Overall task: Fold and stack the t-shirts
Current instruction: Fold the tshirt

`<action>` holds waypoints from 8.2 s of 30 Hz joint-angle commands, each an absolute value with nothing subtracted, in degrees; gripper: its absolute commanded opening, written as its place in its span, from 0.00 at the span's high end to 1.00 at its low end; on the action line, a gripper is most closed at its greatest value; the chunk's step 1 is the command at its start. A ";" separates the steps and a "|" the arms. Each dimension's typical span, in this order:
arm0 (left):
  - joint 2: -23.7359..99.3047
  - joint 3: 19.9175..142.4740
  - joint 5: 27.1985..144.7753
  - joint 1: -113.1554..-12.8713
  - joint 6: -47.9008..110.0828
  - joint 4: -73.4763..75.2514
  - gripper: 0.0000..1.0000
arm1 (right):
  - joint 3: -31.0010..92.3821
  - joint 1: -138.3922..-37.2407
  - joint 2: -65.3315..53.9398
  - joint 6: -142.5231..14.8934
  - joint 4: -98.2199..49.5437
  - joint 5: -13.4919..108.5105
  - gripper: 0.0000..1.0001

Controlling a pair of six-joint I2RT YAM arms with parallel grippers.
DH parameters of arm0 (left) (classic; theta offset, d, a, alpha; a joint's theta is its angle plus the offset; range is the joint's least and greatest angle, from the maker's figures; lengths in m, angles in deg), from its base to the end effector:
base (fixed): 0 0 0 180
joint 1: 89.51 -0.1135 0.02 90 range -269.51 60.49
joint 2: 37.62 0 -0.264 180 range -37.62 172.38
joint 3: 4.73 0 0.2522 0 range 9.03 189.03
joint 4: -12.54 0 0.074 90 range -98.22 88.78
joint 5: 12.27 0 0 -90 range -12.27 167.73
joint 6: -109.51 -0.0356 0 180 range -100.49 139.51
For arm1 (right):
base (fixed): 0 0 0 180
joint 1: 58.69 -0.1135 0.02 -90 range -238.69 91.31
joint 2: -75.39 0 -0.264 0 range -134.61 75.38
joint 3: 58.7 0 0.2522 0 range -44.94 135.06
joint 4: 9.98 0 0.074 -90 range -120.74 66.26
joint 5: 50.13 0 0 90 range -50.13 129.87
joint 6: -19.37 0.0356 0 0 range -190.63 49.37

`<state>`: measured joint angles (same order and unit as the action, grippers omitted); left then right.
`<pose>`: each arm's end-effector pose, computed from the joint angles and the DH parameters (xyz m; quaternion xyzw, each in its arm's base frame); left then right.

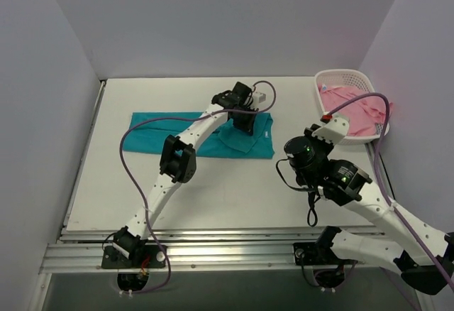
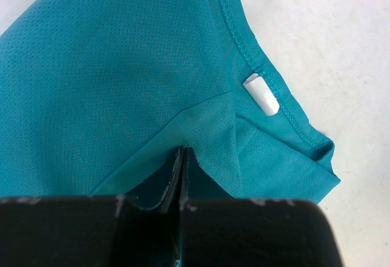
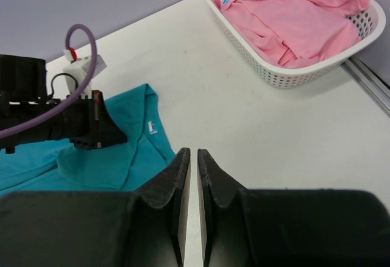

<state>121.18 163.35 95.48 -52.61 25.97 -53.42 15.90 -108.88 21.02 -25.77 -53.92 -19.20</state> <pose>0.4527 -0.3535 0.1595 0.2912 0.9017 -0.2420 0.2086 0.1434 0.1244 0.3782 0.2354 0.7402 0.0722 0.6257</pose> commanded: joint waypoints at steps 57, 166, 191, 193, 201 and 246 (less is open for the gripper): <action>14.68 71.26 58.21 -80.02 43.94 -10.35 0.03 | 73.39 -113.71 -57.48 -42.94 -21.80 29.74 1.00; 10.63 59.04 61.56 -77.03 45.00 -5.70 0.09 | 39.78 -118.62 -47.92 -32.58 -10.03 20.97 1.00; 10.89 58.07 59.88 -76.15 44.47 -5.35 0.09 | 13.69 -122.32 -37.65 -24.58 -10.81 17.02 1.00; 11.51 58.07 60.15 -75.98 44.65 -5.17 0.09 | 12.63 -121.45 -34.75 -23.62 -13.96 14.57 1.00; 14.93 59.74 61.46 -74.84 44.82 -6.23 0.09 | 12.37 -117.67 -29.74 -21.76 -23.21 10.42 1.00; 51.58 62.48 69.63 -54.10 54.03 8.36 0.10 | 14.57 -107.73 4.09 -32.84 -42.45 -2.67 0.24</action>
<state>50.12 65.10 65.72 -55.82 49.34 5.42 16.81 -107.77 0.34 -32.74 -36.78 1.13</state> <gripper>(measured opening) 0.907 0.763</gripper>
